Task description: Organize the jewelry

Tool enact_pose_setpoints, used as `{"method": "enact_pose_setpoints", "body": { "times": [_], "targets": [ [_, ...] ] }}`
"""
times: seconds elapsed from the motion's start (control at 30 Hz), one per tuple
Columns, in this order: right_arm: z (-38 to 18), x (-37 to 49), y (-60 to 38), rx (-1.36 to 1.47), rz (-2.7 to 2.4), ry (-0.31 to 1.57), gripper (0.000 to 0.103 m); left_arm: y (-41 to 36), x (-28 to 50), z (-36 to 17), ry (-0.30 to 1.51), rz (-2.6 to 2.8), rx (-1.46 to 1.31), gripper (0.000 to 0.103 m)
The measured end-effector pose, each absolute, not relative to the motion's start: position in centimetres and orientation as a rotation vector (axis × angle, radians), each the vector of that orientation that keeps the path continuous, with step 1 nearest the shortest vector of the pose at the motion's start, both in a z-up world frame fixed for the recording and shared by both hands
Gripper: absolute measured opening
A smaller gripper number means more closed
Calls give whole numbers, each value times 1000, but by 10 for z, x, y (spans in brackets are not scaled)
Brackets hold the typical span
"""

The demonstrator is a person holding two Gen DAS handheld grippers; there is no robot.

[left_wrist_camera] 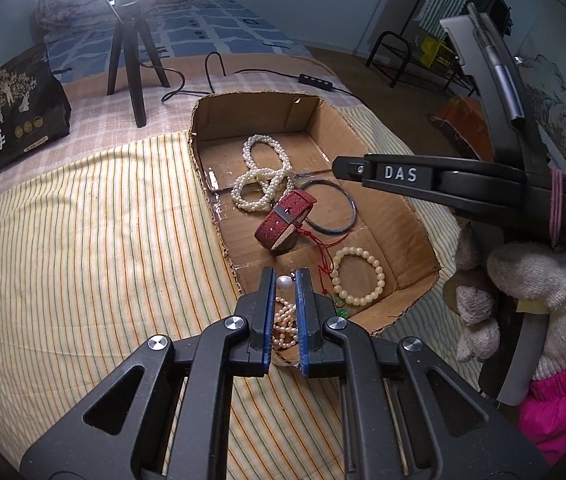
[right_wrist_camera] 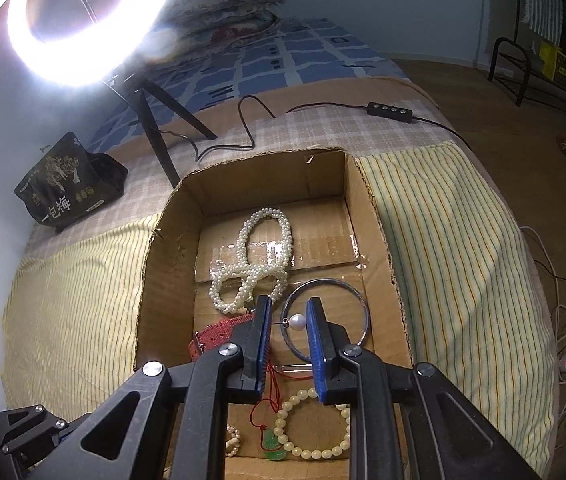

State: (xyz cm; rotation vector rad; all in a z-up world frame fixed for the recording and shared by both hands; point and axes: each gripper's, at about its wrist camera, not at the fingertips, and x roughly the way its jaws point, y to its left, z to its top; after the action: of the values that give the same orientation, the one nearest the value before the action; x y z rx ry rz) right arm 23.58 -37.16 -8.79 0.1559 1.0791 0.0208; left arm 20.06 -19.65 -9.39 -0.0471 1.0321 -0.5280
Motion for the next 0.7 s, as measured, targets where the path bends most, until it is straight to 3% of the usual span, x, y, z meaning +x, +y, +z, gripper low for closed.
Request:
{"method": "enact_pose_setpoints", "body": {
  "times": [0.2,0.3,0.33,0.43,0.53,0.7],
  "targets": [
    [-88,236,-369,147,12,1072,36,-198,199,-91,1011,-533,-30,8],
    [-87,236,-369,137,4,1064,66,-199,198,-92,1012,-531,-18,8],
    [-86,236,-368,132,3,1056,73,-199,198,-92,1012,-529,-15,11],
    [-83,235,-367,115,-1,1038,81,-199,196,-91,999,-523,-8,44],
    [-81,235,-365,107,-6,1023,90,-199,194,-88,978,-513,4,47],
    [-80,234,-364,96,-13,1020,94,-199,193,-87,964,-510,13,62]
  ]
}}
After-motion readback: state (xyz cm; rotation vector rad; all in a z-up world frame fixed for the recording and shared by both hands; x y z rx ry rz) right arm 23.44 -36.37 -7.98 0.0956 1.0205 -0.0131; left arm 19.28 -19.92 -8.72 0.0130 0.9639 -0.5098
